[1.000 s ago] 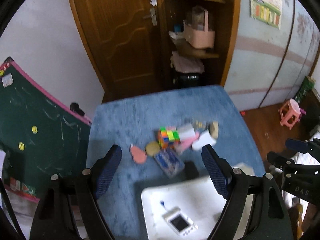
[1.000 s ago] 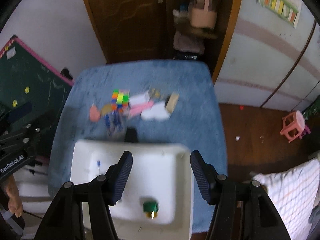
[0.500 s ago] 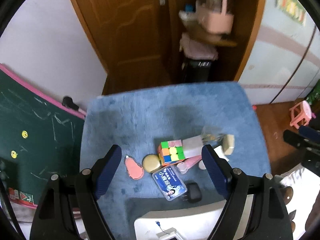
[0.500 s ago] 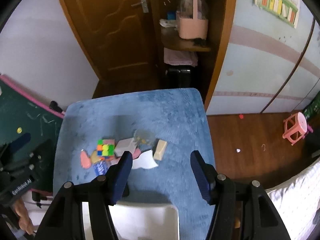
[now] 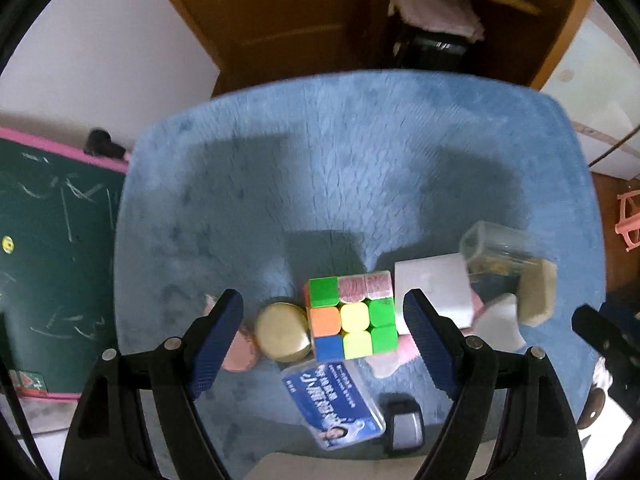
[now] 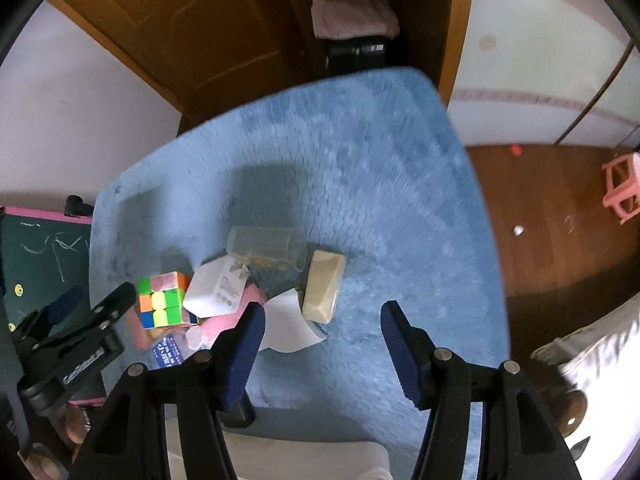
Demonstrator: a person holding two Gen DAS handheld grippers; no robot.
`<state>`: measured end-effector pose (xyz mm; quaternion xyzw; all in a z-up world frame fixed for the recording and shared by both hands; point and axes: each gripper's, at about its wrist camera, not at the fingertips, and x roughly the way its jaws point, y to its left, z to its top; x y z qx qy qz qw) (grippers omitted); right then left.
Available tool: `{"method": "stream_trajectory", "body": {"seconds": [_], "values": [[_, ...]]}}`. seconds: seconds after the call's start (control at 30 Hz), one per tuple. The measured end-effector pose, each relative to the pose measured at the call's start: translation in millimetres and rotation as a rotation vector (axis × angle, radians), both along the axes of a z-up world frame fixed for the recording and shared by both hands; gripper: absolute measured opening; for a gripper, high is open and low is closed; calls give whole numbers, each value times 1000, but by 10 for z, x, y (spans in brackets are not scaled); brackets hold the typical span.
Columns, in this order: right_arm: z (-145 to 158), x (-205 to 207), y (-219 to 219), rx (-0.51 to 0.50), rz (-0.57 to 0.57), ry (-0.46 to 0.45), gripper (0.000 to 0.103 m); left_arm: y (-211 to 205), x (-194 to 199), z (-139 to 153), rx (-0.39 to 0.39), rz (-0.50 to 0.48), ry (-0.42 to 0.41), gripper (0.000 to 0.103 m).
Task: Organize rigid objects
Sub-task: 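Grasp the Rubik's cube with the left tool while the right tool grasps the beige block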
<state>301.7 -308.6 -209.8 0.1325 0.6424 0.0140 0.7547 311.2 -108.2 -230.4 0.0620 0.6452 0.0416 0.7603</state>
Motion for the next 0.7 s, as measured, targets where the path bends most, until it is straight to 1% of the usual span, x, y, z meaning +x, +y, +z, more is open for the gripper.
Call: {"method": "stream_trajectory", "body": {"seconds": [0.1,0.2,0.27,0.37,0.53,0.63,0.7], "values": [[-186,53,1,31,-9,30,61,19,71,-159,-8,25,44,85],[-299,88,2,44,-12,47,61,27,99,-276,6,39,77,85],[-357,105,4,52,-13,57,61,5,121,-313,3,38,83,85],[-425,128,8,58,-14,67,61,-39,152,-385,40,33,104,85],[-513,184,16,74,-17,82,61,-64,184,-440,76,33,101,85],[-583,220,16,77,-26,95,61,-25,188,-525,66,43,135,85],[-644,246,14,85,-34,108,61,29,183,-572,38,59,143,83]]}}
